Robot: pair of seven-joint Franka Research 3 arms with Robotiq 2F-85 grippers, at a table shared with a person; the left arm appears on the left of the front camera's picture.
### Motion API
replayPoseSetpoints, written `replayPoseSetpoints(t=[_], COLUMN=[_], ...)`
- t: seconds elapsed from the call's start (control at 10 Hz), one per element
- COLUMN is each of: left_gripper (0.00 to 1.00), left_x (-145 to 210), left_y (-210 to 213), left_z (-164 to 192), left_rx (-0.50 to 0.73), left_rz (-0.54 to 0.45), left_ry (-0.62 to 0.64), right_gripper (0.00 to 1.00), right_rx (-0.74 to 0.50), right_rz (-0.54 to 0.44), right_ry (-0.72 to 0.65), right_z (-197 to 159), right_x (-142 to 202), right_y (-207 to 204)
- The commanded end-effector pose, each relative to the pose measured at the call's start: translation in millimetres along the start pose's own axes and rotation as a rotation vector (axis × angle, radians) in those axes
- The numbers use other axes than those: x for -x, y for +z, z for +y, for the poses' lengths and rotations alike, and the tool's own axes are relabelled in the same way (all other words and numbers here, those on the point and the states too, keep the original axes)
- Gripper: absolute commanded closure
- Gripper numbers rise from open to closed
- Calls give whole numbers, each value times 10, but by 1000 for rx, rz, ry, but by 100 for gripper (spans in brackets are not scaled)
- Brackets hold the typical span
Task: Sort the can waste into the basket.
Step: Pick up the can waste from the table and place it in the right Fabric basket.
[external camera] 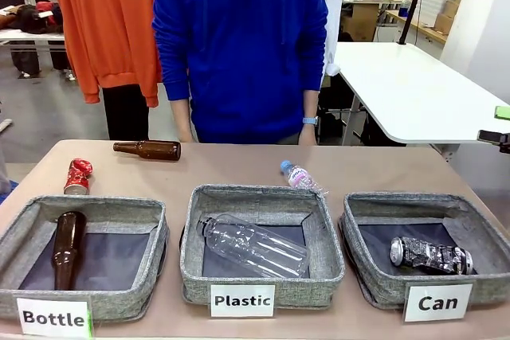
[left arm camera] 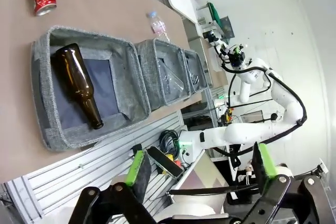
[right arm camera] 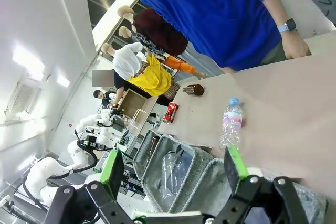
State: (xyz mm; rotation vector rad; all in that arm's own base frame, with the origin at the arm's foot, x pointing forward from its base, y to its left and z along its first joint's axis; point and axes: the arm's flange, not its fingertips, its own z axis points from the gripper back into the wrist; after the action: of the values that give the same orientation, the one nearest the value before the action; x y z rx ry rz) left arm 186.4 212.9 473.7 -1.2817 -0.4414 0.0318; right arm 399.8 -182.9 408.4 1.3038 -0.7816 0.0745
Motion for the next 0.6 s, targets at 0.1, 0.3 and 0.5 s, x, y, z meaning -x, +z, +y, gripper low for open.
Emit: replayPoseSetpoints(t=[0.1, 0.3, 0.5], left_gripper=[0, 0, 0], left_x=[-6, -9, -434], left_y=[73, 38, -222], left_z=[-18, -4, -199], left_rx=[9, -3, -160], left_rz=[0, -6, 16], left_ry=[5, 0, -61], right_gripper=[0, 0, 0], right_rx=[-5, -5, -5], right_rz=[14, 14, 14], right_ry=[21, 21, 21], right_z=[-2, -2, -2], right_x=[-7, -7, -7], right_y=[35, 35, 35])
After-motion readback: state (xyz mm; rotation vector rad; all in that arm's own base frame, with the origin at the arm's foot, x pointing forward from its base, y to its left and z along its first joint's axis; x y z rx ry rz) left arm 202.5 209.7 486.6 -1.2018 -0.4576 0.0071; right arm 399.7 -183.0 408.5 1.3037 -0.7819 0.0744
